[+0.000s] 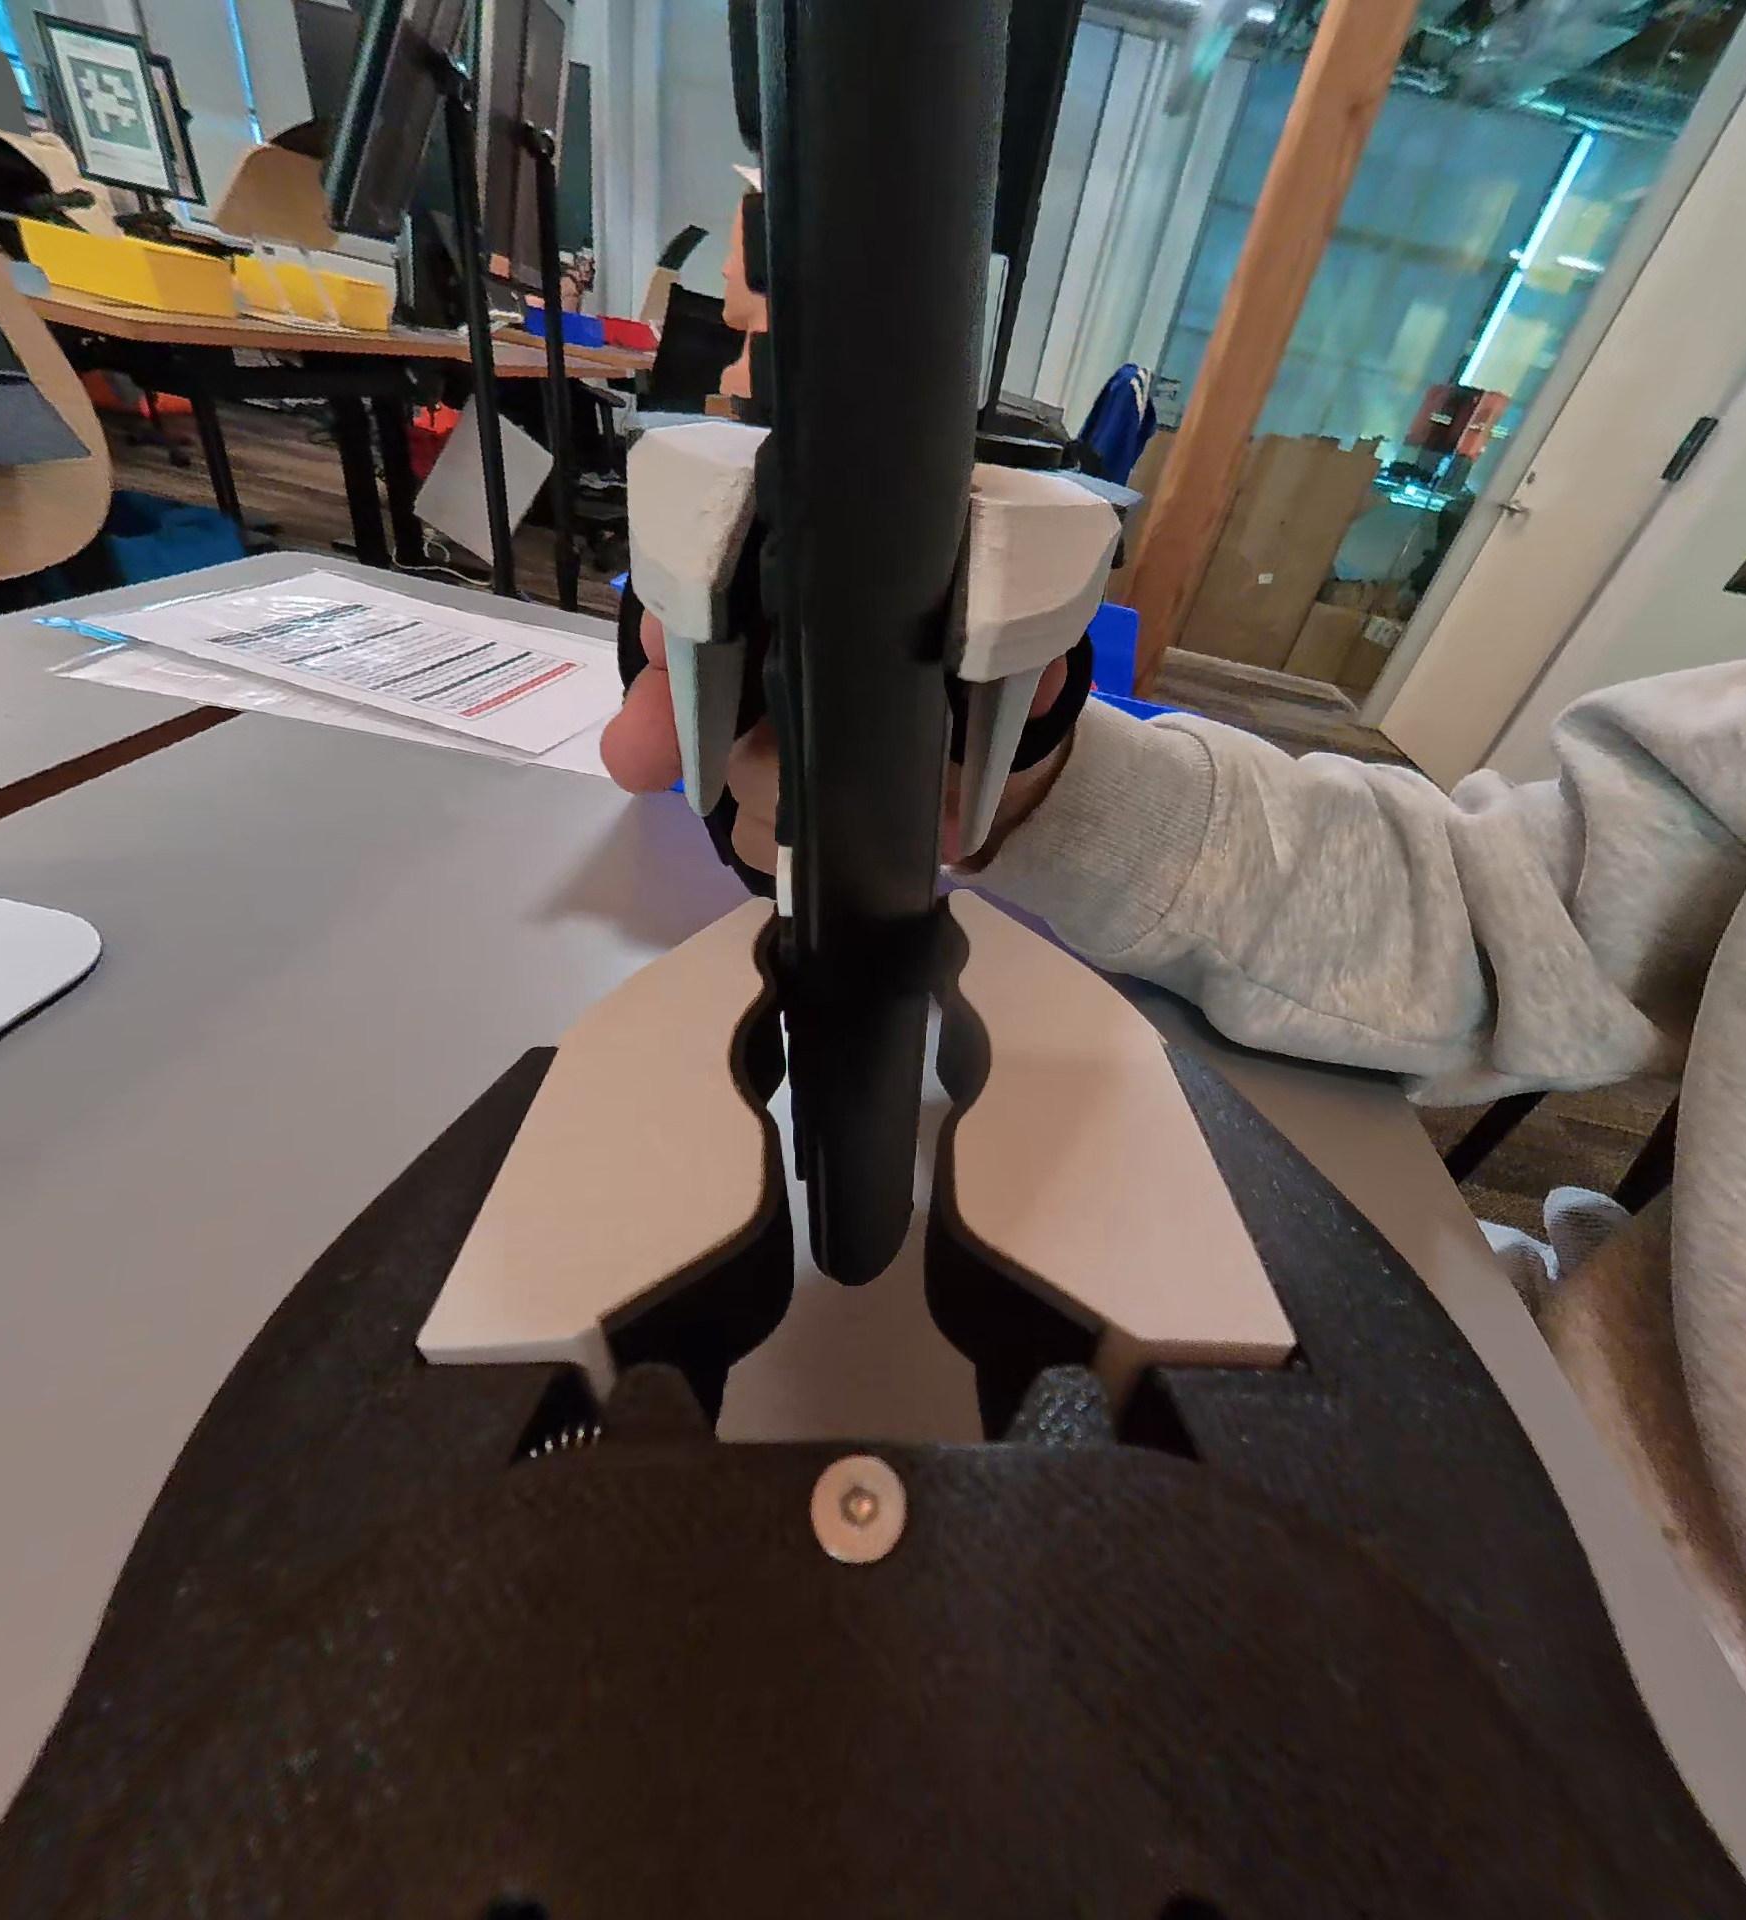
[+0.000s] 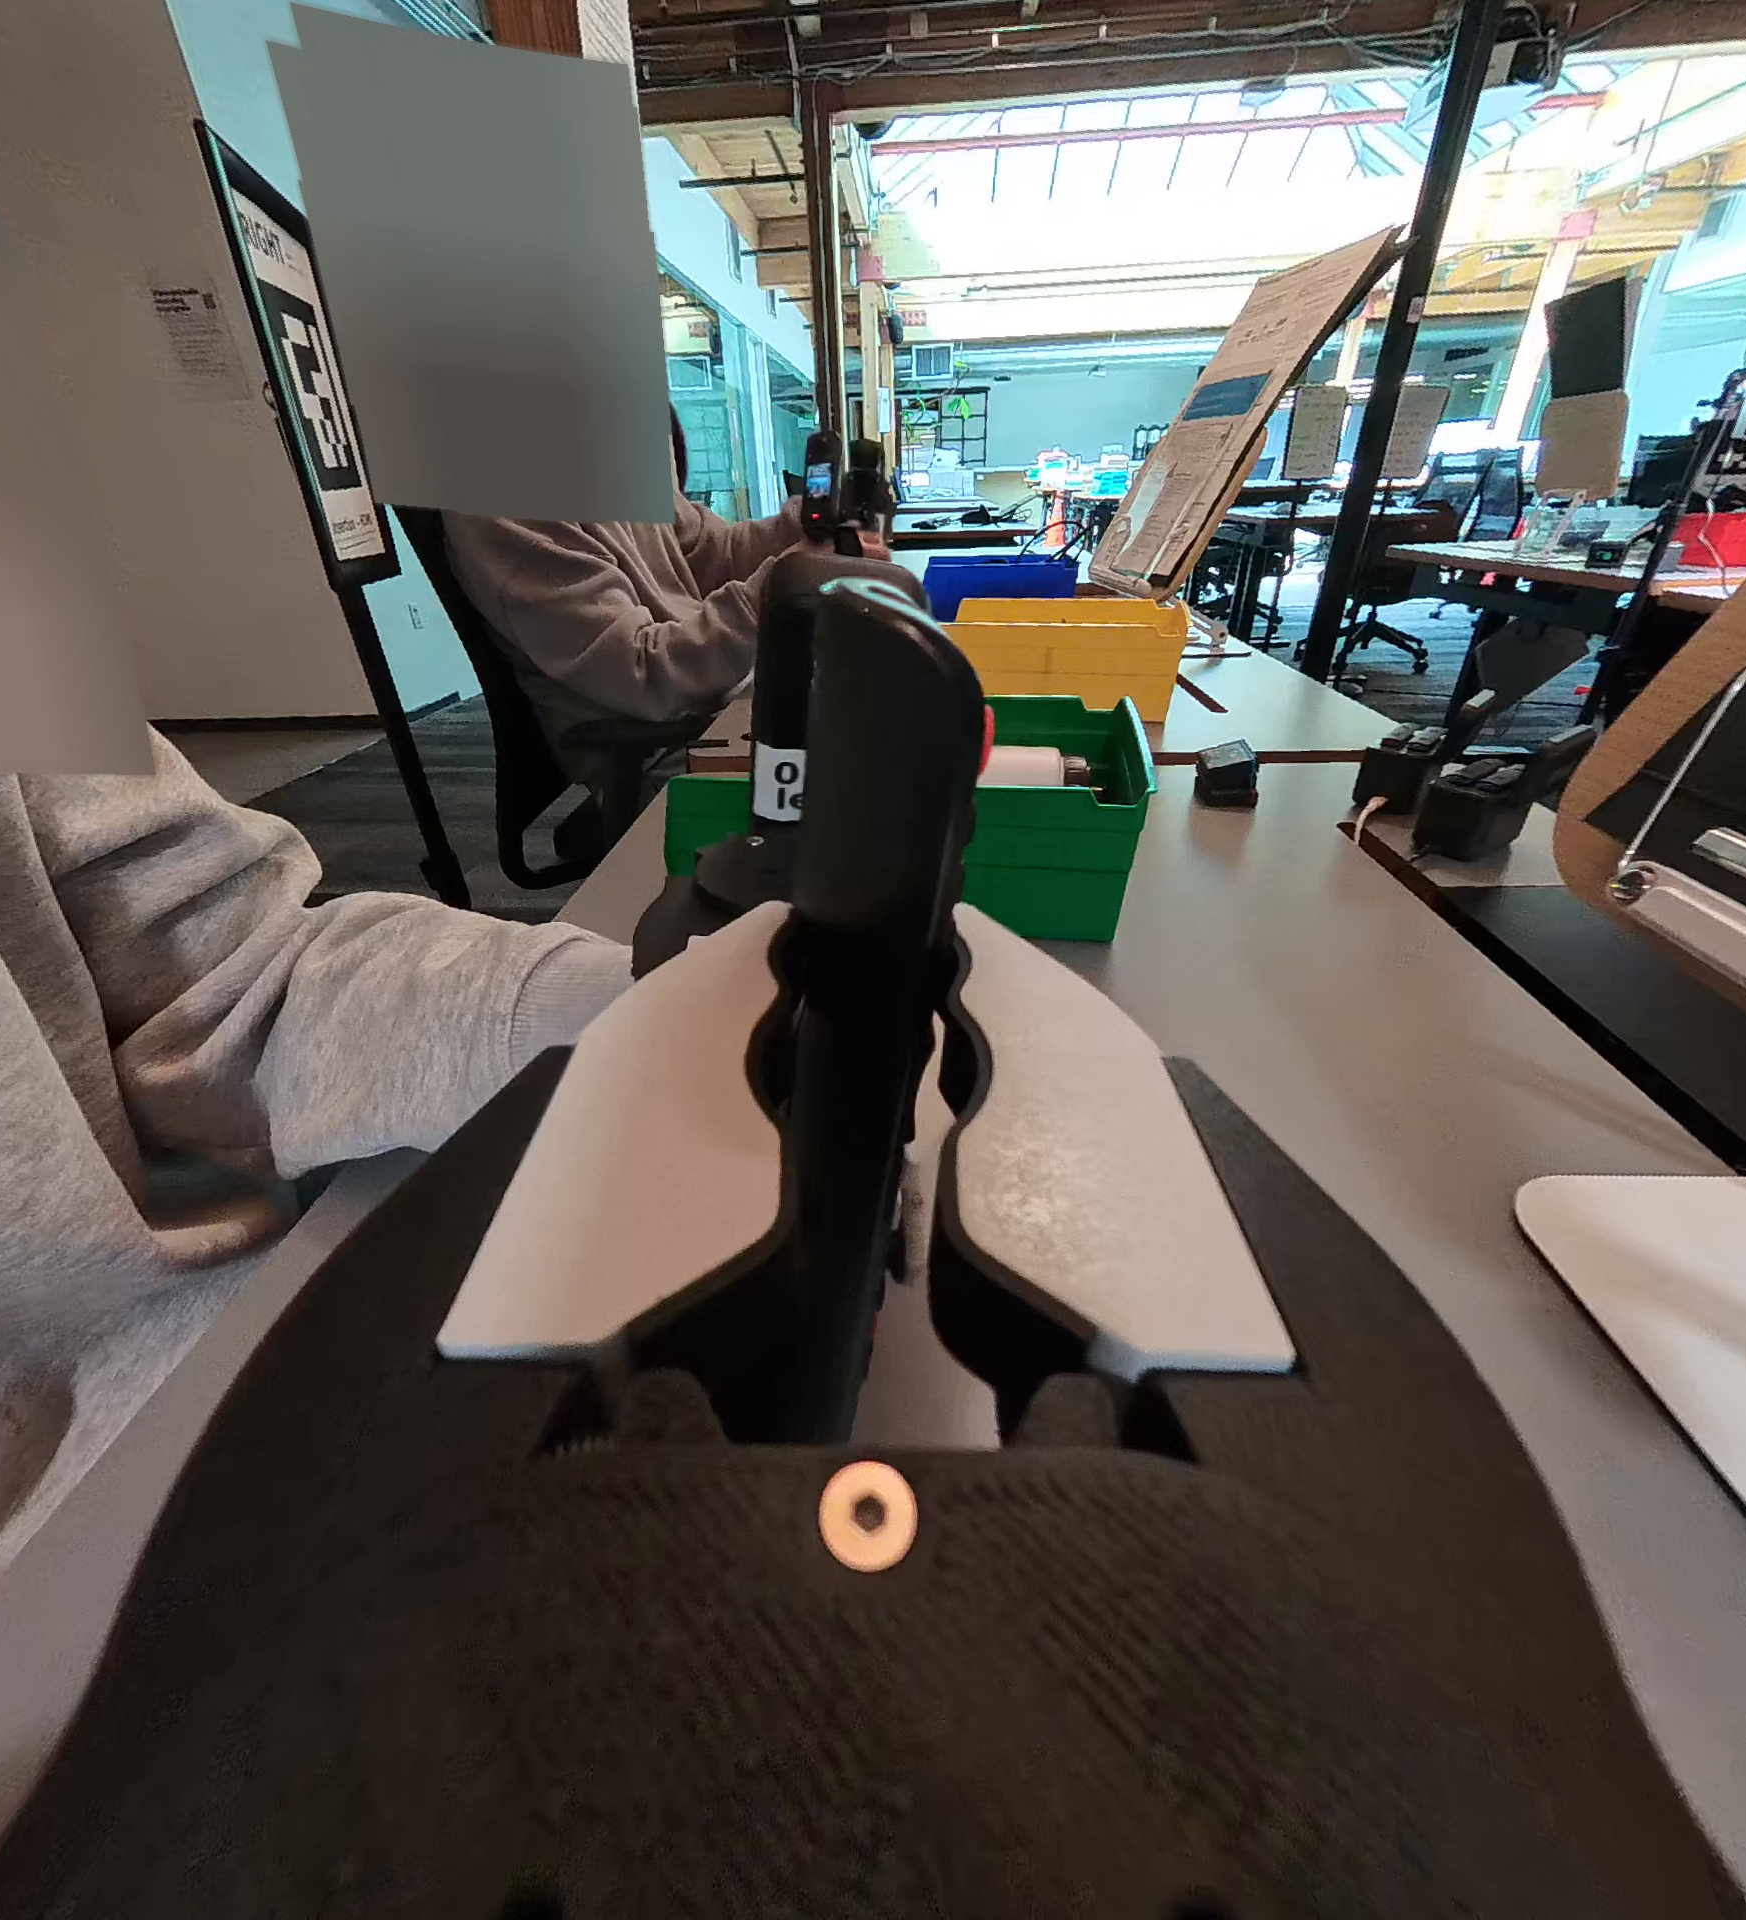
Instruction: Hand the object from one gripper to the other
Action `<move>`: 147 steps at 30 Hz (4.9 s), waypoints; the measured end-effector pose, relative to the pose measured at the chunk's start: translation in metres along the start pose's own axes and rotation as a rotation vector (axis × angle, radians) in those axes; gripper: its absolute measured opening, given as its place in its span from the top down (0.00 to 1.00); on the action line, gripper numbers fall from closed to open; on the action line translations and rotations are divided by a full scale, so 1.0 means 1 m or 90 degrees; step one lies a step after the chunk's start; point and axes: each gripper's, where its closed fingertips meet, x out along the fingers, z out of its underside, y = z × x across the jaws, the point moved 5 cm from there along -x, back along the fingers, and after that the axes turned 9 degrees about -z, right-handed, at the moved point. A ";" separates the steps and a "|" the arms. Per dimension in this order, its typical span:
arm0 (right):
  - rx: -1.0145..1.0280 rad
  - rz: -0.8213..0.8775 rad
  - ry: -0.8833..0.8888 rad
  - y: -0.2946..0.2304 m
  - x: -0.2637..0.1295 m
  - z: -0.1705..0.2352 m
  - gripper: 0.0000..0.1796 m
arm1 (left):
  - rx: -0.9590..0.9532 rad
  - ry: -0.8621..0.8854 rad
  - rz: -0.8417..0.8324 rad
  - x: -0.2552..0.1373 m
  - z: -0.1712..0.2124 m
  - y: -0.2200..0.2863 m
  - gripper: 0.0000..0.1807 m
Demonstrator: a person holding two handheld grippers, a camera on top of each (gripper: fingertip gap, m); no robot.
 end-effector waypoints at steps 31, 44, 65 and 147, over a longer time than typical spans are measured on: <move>-0.032 0.039 0.055 -0.007 -0.003 -0.029 0.86 | 0.019 -0.023 0.007 0.020 0.013 0.008 0.85; -0.032 0.093 0.126 0.002 -0.013 -0.041 0.57 | 0.009 -0.006 0.015 0.019 0.009 0.010 0.86; -0.038 0.155 0.175 0.016 -0.038 -0.042 0.52 | -0.021 0.031 -0.001 0.008 0.001 0.000 0.86; 0.056 -0.011 0.020 -0.008 0.013 -0.016 0.85 | -0.016 0.094 0.037 -0.001 -0.010 0.006 0.85</move>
